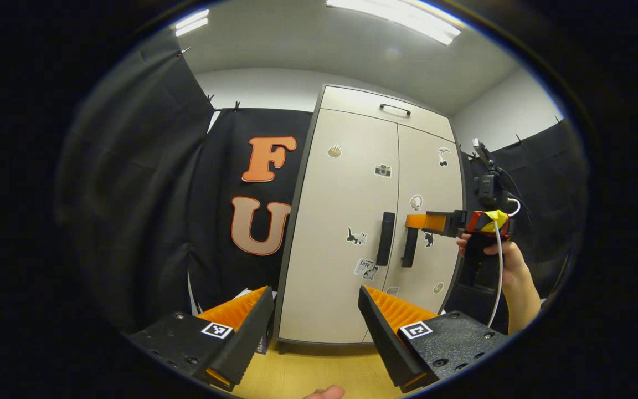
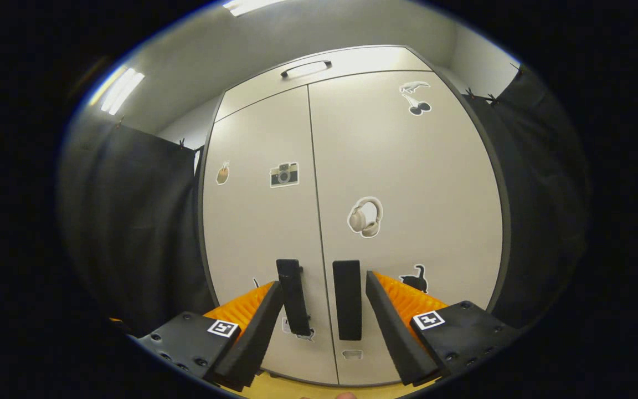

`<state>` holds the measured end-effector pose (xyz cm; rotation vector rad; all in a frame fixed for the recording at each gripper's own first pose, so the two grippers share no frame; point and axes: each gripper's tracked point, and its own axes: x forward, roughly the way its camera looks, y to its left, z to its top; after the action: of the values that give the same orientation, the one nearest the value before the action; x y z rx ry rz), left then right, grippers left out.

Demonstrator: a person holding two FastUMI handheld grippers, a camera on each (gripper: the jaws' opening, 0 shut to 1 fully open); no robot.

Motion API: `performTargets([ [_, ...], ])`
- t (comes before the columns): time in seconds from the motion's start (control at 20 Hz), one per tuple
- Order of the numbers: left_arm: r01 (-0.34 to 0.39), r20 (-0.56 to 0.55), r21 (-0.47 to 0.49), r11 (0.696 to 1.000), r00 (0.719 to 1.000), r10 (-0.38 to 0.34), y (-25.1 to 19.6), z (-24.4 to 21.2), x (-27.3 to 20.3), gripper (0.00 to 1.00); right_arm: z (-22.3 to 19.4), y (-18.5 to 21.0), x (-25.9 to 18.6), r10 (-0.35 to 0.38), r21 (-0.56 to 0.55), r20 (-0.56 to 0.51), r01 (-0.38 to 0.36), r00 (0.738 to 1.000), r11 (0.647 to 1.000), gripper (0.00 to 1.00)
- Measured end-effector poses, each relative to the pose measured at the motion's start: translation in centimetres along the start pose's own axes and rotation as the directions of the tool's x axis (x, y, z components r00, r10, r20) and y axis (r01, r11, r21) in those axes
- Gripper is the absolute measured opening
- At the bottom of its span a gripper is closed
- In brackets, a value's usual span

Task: Open the right door of the double-door shoe cabinet with the right hand, and open the left door with the left hand.

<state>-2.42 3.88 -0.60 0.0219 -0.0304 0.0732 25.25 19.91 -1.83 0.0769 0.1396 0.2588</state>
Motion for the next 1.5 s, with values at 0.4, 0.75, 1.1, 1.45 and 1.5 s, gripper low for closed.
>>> performTargets([
  [0.4,0.003,-0.002,0.0,1.0,1.0,-0.003,0.6,-0.6,0.1,0.94,-2.5,-2.9,4.1,-0.09,-0.058,-0.046,0.087,0.995,0.994,0.97],
  [0.75,-0.007,0.005,0.015,1.0,1.0,0.007,0.7,-0.6,-0.7,0.94,-3.7,-3.7,4.5,-0.19,-0.103,-0.056,0.183,0.98,0.978,0.82],
  [1.1,0.011,0.009,-0.001,1.0,1.0,-0.011,0.4,-0.8,-0.8,0.94,-5.1,-2.4,4.7,-0.121,-0.043,-0.121,0.117,0.985,0.992,0.52],
  [1.45,0.011,0.011,0.009,1.0,1.0,-0.011,-0.1,-0.7,-0.7,0.94,-5.1,-2.3,4.7,-0.084,-0.054,-0.113,0.078,0.99,0.995,0.26],
  [1.5,0.019,0.008,0.012,1.0,1.0,-0.019,-0.3,-0.8,-0.8,0.94,-5.2,-2.3,4.6,-0.073,-0.052,-0.113,0.068,0.991,0.996,0.26],
])
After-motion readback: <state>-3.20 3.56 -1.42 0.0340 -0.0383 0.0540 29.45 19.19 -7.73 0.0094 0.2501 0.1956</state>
